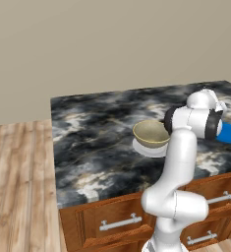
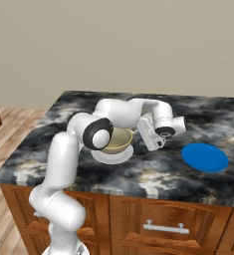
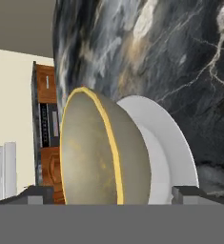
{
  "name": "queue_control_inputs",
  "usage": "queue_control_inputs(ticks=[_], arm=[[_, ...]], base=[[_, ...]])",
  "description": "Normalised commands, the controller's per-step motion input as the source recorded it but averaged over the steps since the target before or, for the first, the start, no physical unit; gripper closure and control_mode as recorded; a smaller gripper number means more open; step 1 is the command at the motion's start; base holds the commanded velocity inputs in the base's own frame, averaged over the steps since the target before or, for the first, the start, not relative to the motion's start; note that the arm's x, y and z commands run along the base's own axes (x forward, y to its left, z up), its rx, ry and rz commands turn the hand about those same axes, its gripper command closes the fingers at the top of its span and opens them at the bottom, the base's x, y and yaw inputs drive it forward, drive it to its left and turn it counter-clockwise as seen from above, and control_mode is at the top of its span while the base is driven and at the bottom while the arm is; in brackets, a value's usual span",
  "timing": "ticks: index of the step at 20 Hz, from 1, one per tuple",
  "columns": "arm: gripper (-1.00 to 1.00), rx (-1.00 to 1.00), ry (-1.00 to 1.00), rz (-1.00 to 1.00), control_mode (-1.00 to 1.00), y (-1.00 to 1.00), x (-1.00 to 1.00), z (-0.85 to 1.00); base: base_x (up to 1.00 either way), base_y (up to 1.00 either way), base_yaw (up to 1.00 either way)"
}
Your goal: Move the bowls from the cabinet to the plates on the dining table.
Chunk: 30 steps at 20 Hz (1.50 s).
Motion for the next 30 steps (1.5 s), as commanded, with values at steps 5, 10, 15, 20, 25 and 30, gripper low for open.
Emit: queue_control_inputs(ticks=[5, 10, 15, 20, 25, 30], arm=[[-1.0, 0.09, 0.0, 0.0, -1.0, -0.05, -0.06, 0.37], [-1.0, 0.03, 0.03, -0.02, -1.0, -0.01, -0.16, 0.39], [-1.0, 0.06, 0.11, -0.08, -1.0, -0.07, -0.22, 0.22], [-1.0, 0.05, 0.16, -0.1, -1.0, -0.04, -0.16, 0.05], [-1.0, 0.07, 0.14, -0.09, -1.0, -0.01, -0.18, 0.17], [-1.0, 0.0, 0.08, -0.02, -1.0, 0.0, -0.29, 0.32]], base=[[0.0, 0.0, 0.0], [0.0, 0.0, 0.0], [0.0, 0.0, 0.0], [0.0, 0.0, 0.0], [0.0, 0.0, 0.0], [0.0, 0.0, 0.0]])
